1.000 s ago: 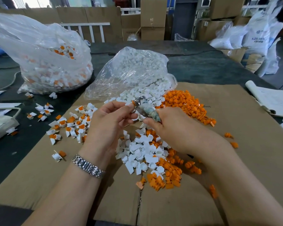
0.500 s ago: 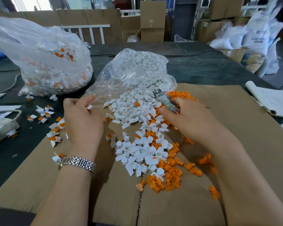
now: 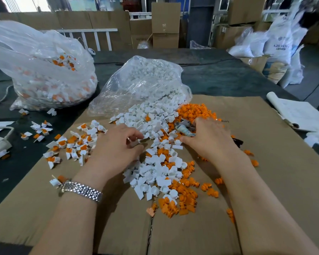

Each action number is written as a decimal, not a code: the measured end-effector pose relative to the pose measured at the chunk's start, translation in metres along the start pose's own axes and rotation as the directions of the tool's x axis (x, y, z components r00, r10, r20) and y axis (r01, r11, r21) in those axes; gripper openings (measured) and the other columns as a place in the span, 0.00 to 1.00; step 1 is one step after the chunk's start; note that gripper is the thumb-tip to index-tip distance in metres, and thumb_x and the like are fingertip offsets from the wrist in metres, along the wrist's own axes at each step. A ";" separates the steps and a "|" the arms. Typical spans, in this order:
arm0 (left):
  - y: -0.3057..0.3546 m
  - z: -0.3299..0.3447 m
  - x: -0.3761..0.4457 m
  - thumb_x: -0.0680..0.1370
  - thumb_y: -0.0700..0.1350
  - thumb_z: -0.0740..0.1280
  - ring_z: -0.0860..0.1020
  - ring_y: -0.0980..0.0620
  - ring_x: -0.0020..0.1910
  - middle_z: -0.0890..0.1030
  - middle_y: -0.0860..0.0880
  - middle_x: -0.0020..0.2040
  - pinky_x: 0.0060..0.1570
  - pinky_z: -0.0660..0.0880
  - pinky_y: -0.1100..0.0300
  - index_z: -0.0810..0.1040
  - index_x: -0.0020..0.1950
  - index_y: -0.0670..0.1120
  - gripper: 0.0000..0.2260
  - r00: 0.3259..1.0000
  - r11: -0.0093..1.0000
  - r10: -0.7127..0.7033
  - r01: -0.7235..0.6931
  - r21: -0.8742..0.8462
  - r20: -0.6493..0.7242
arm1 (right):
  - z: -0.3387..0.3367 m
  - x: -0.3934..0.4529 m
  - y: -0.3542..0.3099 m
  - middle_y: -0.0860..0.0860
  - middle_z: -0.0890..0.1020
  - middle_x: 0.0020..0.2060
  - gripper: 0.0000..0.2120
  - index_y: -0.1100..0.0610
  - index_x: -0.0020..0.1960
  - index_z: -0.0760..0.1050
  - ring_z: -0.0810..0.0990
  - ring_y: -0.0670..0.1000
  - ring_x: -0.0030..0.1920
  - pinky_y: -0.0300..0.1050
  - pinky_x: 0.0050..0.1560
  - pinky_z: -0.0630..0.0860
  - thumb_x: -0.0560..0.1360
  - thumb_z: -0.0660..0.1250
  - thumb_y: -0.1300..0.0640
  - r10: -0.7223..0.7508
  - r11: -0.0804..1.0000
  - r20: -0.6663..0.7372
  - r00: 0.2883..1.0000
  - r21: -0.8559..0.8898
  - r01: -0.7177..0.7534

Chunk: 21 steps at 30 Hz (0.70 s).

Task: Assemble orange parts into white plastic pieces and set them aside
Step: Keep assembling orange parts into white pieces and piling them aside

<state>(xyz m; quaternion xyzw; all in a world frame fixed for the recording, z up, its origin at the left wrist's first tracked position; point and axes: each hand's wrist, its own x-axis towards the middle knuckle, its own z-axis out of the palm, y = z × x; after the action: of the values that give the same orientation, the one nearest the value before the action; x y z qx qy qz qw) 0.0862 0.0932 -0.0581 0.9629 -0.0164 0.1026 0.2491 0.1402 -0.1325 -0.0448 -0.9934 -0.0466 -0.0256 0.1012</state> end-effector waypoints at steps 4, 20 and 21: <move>0.009 0.012 0.002 0.82 0.50 0.68 0.75 0.52 0.62 0.77 0.57 0.62 0.69 0.68 0.44 0.79 0.67 0.57 0.13 0.993 0.993 0.114 -0.112 0.047 -0.027 | 0.001 0.000 -0.001 0.57 0.73 0.63 0.29 0.55 0.65 0.71 0.70 0.60 0.65 0.61 0.64 0.71 0.74 0.68 0.35 -0.033 0.998 -0.006 0.999 0.054 0.033; 0.015 0.010 -0.001 0.78 0.45 0.71 0.77 0.54 0.49 0.78 0.54 0.49 0.53 0.76 0.49 0.83 0.51 0.53 0.04 0.993 0.991 0.115 -0.114 -0.071 0.006 | -0.007 -0.011 -0.018 0.41 0.77 0.47 0.04 0.42 0.48 0.79 0.68 0.46 0.55 0.58 0.63 0.68 0.78 0.70 0.52 -0.428 0.871 -0.019 0.903 0.256 0.419; 0.015 0.009 -0.002 0.78 0.46 0.71 0.77 0.55 0.47 0.78 0.55 0.48 0.51 0.76 0.50 0.84 0.51 0.53 0.04 0.993 0.990 0.112 -0.110 -0.084 0.025 | -0.008 -0.013 -0.021 0.41 0.76 0.48 0.04 0.42 0.50 0.80 0.68 0.46 0.56 0.58 0.64 0.67 0.78 0.70 0.51 -0.457 0.858 0.008 0.890 0.268 0.438</move>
<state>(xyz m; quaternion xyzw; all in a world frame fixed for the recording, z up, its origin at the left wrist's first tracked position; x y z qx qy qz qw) 0.0847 0.0758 -0.0593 0.9508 -0.0777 0.1014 0.2821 0.1253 -0.1147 -0.0340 -0.9338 -0.2825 -0.0068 0.2195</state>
